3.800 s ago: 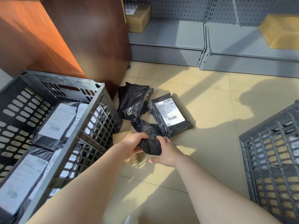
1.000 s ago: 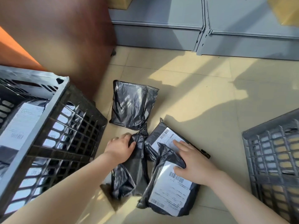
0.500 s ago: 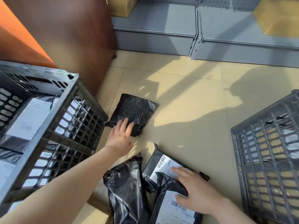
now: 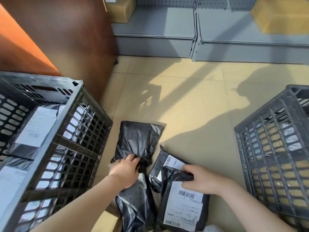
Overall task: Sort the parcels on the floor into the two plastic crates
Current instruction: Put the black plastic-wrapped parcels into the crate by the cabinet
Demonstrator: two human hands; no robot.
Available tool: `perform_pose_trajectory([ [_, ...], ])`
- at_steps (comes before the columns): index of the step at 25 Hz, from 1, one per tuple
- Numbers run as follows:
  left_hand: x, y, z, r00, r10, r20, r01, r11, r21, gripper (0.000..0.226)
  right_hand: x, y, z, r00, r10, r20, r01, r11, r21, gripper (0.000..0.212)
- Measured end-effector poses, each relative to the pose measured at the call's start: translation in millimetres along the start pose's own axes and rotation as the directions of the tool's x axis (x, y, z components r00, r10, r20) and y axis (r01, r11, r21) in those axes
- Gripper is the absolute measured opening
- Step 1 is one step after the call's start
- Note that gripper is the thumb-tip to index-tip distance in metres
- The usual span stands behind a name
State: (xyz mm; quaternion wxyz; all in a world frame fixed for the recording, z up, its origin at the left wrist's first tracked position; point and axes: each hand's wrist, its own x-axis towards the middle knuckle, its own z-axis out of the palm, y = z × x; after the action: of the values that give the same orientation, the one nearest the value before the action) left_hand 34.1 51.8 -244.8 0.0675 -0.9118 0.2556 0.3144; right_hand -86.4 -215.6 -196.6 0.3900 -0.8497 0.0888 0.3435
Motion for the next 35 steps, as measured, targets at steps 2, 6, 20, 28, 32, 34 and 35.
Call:
perform_pose_trajectory([
  [2, -9, 1, -3, 0.999, -0.015, 0.051, 0.019, 0.997, -0.077, 0.057, -2, -8, -3, 1.0, 0.016, 0.012, -0.017, 0.999, 0.051, 0.025],
  [6, -22, 9, -31, 0.999, -0.037, 0.011, 0.037, 0.869, -0.493, 0.049, -10, -33, -19, 0.998, 0.028, -0.052, -0.02, 0.989, 0.144, 0.019],
  [20, -73, 23, -81, 0.977, -0.176, 0.124, 0.104, -0.118, -0.988, 0.042, -23, -87, -70, 0.872, 0.28, -0.401, 0.142, 0.639, 0.756, 0.029],
  [28, -76, 61, -99, 0.986, 0.093, 0.135, 0.157, -0.292, -0.944, 0.056, -13, -134, -17, 0.929, 0.34, -0.143, 0.198, -0.13, 0.972, 0.011],
  [32, -73, 67, -106, 0.999, 0.049, -0.003, 0.02, -0.469, -0.883, 0.047, -10, -131, 7, 0.939, 0.338, -0.068, 0.091, -0.053, 0.994, 0.013],
  [34, -72, 64, -102, 0.999, -0.016, -0.031, -0.035, -0.451, -0.892, 0.048, -11, -129, 15, 0.942, 0.335, -0.022, 0.014, 0.027, 1.0, 0.021],
  [35, -71, 62, -99, 0.997, -0.066, -0.027, -0.052, -0.413, -0.909, 0.054, -12, -128, 17, 0.942, 0.336, -0.004, -0.018, 0.064, 0.998, 0.024],
])
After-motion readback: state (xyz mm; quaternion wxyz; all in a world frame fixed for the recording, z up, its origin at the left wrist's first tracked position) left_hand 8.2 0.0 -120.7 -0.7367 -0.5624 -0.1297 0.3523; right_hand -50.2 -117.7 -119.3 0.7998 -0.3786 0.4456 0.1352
